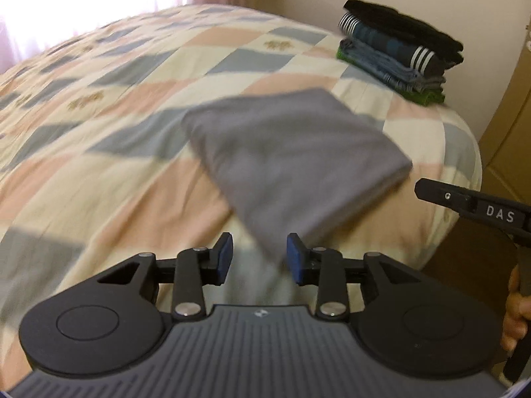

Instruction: Fold clothes

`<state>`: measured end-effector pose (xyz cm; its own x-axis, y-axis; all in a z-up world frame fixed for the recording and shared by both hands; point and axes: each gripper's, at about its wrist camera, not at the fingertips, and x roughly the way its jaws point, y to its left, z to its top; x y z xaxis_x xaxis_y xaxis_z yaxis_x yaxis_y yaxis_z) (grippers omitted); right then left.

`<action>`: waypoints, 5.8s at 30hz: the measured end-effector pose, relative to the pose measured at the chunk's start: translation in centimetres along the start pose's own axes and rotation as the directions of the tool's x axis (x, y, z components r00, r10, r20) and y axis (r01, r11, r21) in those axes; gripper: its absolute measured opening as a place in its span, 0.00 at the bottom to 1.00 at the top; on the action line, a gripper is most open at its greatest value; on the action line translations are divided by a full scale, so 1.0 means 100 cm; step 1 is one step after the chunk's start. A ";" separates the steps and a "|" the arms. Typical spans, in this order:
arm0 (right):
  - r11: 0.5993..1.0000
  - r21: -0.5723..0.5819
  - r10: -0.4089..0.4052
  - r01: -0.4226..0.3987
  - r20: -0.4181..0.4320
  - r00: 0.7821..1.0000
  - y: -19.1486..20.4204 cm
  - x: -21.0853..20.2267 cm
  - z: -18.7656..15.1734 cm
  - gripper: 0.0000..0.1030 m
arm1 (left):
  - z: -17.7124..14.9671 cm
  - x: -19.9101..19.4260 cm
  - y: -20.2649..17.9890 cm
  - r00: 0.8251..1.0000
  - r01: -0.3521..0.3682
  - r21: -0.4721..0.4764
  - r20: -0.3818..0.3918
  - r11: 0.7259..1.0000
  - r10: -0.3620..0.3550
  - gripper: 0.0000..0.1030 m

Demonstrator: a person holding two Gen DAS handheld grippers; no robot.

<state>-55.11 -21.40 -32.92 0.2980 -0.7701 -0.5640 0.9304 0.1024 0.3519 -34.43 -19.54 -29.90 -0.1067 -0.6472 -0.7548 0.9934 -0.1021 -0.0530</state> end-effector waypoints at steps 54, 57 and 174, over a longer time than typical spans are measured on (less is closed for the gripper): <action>0.880 0.244 0.449 -0.408 -0.141 0.882 -0.113 0.125 0.084 0.75 | 0.063 0.116 0.099 0.929 0.329 -0.414 -0.022 0.849 -0.370 0.61; 0.880 0.239 0.466 -0.410 -0.269 0.843 -0.099 0.163 0.105 0.75 | 0.064 0.133 0.107 0.903 0.347 -0.513 -0.042 0.785 -0.427 0.61; 0.920 -0.127 -0.364 0.372 0.078 0.928 -0.228 0.120 0.399 0.50 | 0.551 0.304 -0.278 0.832 0.555 0.280 -0.157 0.784 -0.533 0.22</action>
<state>-81.20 -58.12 -17.90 -0.0790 -0.8009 -0.5936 0.9935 -0.1120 0.0188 -67.64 -78.03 -15.33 -0.6112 -0.3649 -0.7023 0.7072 -0.6502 -0.2775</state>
